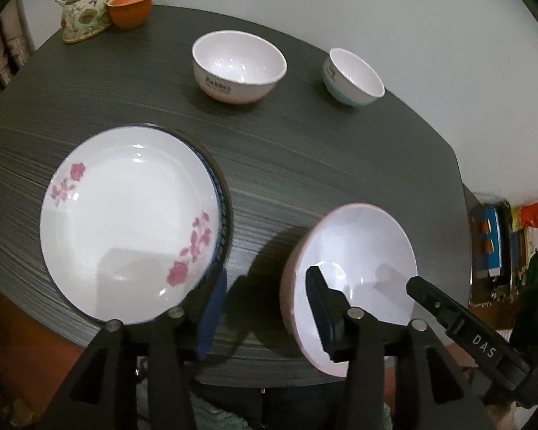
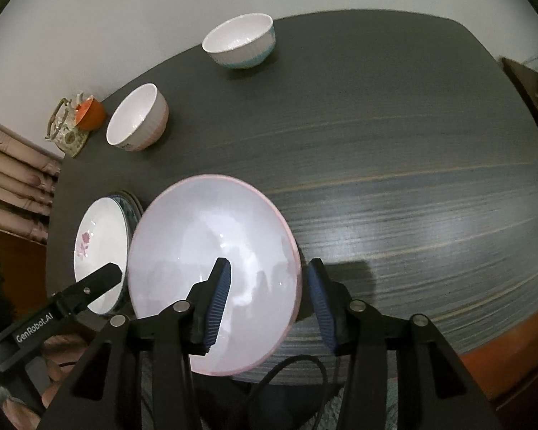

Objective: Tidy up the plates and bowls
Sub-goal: 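Lower the pink bowl onto the table and open both tools, then move both tools to the white Rabbit bowl and grip its rim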

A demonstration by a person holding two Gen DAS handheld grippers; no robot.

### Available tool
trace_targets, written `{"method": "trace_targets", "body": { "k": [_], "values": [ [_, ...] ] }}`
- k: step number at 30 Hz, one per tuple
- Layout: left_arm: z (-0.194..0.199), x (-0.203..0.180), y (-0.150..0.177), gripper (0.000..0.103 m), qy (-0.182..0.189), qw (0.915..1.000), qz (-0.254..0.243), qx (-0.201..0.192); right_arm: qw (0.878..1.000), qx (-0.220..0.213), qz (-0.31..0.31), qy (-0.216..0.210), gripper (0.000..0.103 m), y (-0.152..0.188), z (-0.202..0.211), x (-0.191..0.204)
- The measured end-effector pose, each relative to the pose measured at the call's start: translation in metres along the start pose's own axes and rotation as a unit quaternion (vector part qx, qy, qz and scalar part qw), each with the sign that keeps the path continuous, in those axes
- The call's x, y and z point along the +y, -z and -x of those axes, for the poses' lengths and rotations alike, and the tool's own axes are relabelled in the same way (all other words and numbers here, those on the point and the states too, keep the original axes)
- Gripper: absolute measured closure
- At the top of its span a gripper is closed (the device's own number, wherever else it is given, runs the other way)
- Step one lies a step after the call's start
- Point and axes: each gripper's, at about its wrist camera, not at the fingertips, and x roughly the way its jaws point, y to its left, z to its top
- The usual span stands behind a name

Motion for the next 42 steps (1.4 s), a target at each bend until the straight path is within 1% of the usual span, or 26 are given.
{"method": "trace_targets", "body": {
  "k": [4, 10, 19, 23, 31, 36, 42],
  "values": [
    [0.005, 0.012, -0.005, 0.054, 0.003, 0.9998, 0.018, -0.004, 1.000, -0.006, 0.011, -0.003, 0.059, -0.009, 0.004, 0.006],
    [0.005, 0.033, -0.016, 0.054, -0.006, 0.9991, 0.040, -0.008, 0.999, -0.012, 0.036, -0.008, 0.059, -0.024, 0.008, 0.020],
    [-0.002, 0.054, -0.038, 0.054, -0.024, 0.9977, 0.063, -0.005, 0.997, -0.002, 0.072, -0.026, 0.059, -0.040, -0.004, 0.050],
    [-0.001, 0.061, -0.049, 0.054, -0.034, 0.9973, 0.063, -0.013, 0.995, -0.004, 0.096, -0.030, 0.059, -0.053, -0.009, 0.067],
    [-0.005, 0.069, -0.081, 0.054, -0.044, 0.9963, 0.069, -0.027, 0.994, 0.022, 0.105, -0.036, 0.059, -0.082, -0.032, 0.085],
    [-0.012, 0.070, -0.105, 0.054, -0.043, 0.9959, 0.072, -0.035, 0.993, 0.041, 0.112, -0.028, 0.059, -0.100, -0.050, 0.092],
    [-0.030, 0.072, -0.130, 0.054, -0.053, 0.9955, 0.072, -0.031, 0.990, 0.053, 0.127, -0.022, 0.059, -0.127, -0.068, 0.105]
  ]
}}
